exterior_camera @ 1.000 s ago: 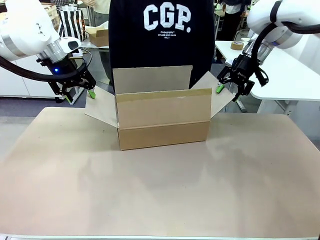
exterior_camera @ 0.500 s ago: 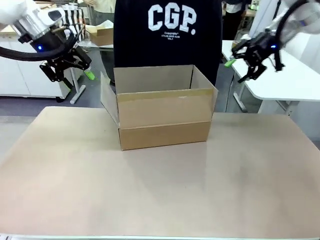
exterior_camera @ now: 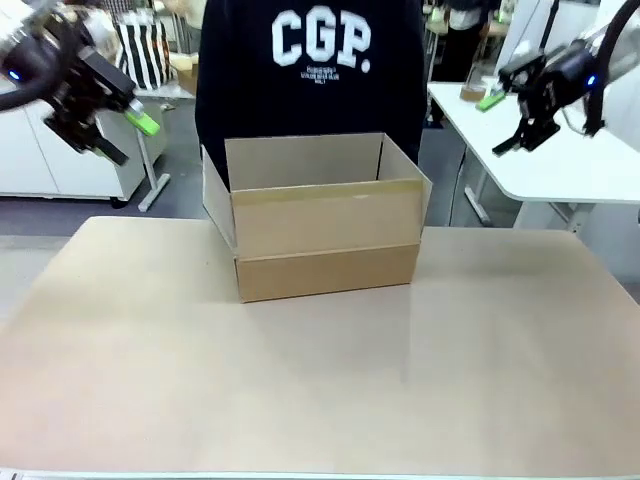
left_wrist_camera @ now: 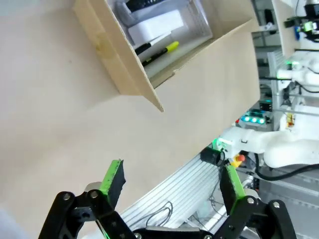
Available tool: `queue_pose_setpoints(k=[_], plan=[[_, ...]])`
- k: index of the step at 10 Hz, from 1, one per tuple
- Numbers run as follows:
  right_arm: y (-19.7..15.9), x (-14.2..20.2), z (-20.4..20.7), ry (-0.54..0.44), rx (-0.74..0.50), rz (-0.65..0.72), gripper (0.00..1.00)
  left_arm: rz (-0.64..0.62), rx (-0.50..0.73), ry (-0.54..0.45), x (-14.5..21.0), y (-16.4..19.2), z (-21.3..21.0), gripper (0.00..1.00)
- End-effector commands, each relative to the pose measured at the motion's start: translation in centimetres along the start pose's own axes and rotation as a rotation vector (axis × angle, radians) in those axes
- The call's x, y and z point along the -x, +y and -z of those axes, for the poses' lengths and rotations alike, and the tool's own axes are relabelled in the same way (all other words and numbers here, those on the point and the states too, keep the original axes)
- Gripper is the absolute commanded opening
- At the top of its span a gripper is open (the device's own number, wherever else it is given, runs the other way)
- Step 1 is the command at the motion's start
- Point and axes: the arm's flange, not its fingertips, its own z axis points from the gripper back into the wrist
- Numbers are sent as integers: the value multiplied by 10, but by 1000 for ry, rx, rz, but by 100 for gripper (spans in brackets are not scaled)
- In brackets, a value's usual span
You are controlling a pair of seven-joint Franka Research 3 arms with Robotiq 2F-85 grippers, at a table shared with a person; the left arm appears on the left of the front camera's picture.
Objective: Pack the gift set into the box.
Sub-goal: Lift both hands away from the flaps of the Package Box, then press and hold the closed box until the human finishes sealing it.
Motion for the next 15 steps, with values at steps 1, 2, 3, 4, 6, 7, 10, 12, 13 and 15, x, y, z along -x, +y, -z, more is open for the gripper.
queue_pose_setpoints(k=[1,2,3,4,6,7,10,12,13,15], plan=[[5,1,-11,62,-170,-98,100,99,182,77,-2,-12,1,100],[4,25,-27,86,-386,-124,100,168,319,39,11,-16,-19,100],[-6,57,-43,87,-577,-99,100,188,487,30,35,-7,-50,100],[-23,88,-55,43,-695,-12,100,88,564,-34,59,12,-77,100],[-67,133,-77,-63,-833,-29,100,32,758,-203,109,50,-111,100],[-78,132,-81,-117,-816,4,100,4,749,-244,117,58,-114,100],[-69,125,-65,-34,-803,-15,100,58,729,-181,124,54,-127,100],[-69,125,-65,-34,-803,-15,100,58,729,-181,124,54,-127,100],[-69,125,-65,-34,-803,-15,100,58,729,-181,124,54,-127,100],[-69,125,-65,-34,-803,-15,100,58,729,-181,124,54,-127,100]])
